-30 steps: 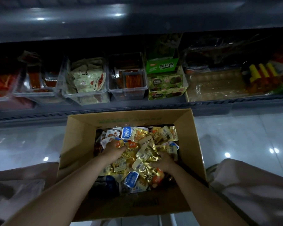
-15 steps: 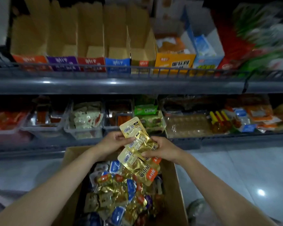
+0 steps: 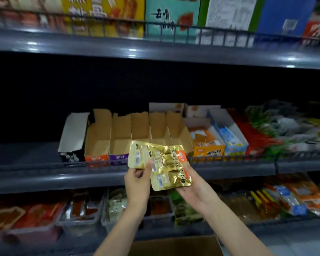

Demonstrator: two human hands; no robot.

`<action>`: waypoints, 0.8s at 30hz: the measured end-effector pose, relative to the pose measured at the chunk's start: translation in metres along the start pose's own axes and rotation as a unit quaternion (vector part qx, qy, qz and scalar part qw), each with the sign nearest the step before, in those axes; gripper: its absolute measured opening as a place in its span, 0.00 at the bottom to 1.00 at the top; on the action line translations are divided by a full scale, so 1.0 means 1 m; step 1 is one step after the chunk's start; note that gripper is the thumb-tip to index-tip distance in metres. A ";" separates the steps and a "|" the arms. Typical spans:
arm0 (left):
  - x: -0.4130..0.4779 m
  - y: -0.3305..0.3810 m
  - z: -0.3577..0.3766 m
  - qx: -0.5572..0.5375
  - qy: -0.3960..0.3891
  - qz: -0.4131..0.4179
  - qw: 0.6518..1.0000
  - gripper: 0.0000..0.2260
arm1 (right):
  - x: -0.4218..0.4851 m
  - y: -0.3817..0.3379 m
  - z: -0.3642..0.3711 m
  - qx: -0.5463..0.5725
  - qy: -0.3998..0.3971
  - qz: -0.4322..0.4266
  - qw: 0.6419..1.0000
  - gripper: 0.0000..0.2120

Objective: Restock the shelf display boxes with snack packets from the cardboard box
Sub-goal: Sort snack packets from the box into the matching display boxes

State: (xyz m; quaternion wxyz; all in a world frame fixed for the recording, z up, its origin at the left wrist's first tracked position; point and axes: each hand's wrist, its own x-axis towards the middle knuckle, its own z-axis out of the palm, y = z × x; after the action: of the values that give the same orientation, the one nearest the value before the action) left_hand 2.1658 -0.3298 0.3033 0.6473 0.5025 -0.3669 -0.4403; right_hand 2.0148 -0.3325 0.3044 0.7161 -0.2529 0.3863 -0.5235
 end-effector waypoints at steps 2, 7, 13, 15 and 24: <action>-0.006 -0.002 -0.004 -0.004 -0.084 -0.047 0.995 0.08 | 0.006 0.000 0.009 0.024 0.030 -0.027 0.999 0.25; -0.009 -0.009 -0.027 -0.026 -0.229 -0.178 0.957 0.24 | 0.005 -0.011 0.010 -0.072 0.064 -0.043 0.994 0.24; 0.007 0.006 -0.058 -0.228 -0.462 -0.373 0.771 0.40 | -0.013 -0.038 0.011 -0.210 -0.046 -0.032 0.976 0.27; 0.005 0.012 -0.048 -0.154 -0.477 -0.359 0.788 0.34 | -0.017 -0.040 0.013 -0.309 -0.076 -0.032 0.947 0.29; -0.037 -0.005 0.002 0.107 -0.302 -0.162 0.933 0.13 | -0.023 0.001 -0.012 -0.256 0.048 -0.105 0.960 0.25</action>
State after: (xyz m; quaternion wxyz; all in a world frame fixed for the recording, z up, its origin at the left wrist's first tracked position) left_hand 2.1502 -0.2958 0.2972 0.3678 0.4648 -0.5039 -0.6283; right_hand 2.0019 -0.3099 0.3035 0.5490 -0.4420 0.5124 -0.4906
